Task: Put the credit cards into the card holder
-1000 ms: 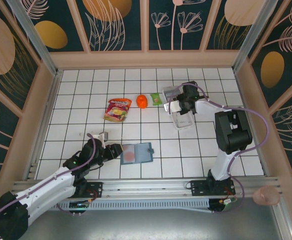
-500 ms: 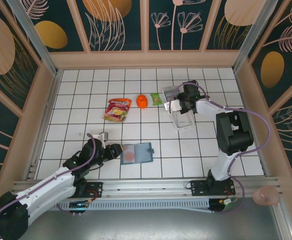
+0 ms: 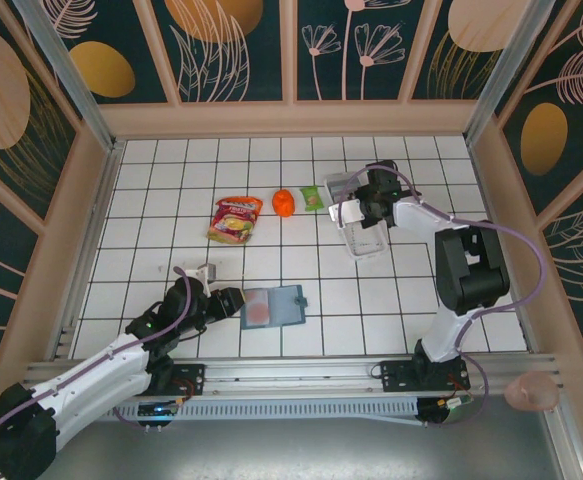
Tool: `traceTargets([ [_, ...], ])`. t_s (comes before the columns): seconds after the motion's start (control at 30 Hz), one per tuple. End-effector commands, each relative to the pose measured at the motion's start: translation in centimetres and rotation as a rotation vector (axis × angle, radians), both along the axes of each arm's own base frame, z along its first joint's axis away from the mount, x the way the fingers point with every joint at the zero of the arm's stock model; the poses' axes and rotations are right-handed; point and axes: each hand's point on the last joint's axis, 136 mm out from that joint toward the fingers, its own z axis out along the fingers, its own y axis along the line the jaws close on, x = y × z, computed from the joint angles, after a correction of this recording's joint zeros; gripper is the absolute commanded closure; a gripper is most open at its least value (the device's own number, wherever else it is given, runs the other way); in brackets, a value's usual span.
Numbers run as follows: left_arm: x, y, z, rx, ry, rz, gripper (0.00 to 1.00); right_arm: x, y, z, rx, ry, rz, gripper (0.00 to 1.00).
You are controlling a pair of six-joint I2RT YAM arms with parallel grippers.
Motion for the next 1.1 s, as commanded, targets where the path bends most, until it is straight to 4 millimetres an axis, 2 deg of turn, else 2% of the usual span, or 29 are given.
traceTargets([
  [0.0, -0.2, -0.2, 0.0, -0.02, 0.006, -0.009, 0.6, -0.3, -0.1, 1.9, 0.006, -0.023, 0.003, 0.83],
  [0.23, -0.4, -0.3, -0.1, -0.028, 0.006, -0.011, 0.6, -2.1, 0.0, 0.8, -0.003, 0.063, -0.002, 0.87],
  [0.33, -0.4, -0.2, -0.1, -0.029, 0.004, -0.009, 0.6, -2.8, -0.1, 0.6, -0.003, 0.099, -0.009, 0.93],
  [0.43, -0.4, -0.3, 0.0, -0.029, 0.0, -0.013, 0.6, -3.5, 0.2, 1.0, 0.0, 0.118, -0.012, 1.0],
  [0.63, -0.2, -0.3, 0.2, -0.02, -0.009, -0.016, 0.6, -5.2, 0.5, 2.9, 0.039, 0.16, -0.045, 1.0],
  [0.9, 0.1, -0.1, 0.6, -0.014, -0.021, -0.003, 0.59, -7.8, 2.3, 8.1, 0.179, 0.121, -0.085, 1.0],
  [1.0, 0.2, 0.1, 0.6, -0.006, -0.019, 0.013, 0.59, -7.8, 3.9, 11.7, 0.348, 0.054, -0.161, 1.0],
  [1.07, 0.3, 0.1, 0.8, -0.007, -0.02, 0.019, 0.59, -8.4, 5.3, 15.0, 0.524, 0.052, -0.223, 1.0],
])
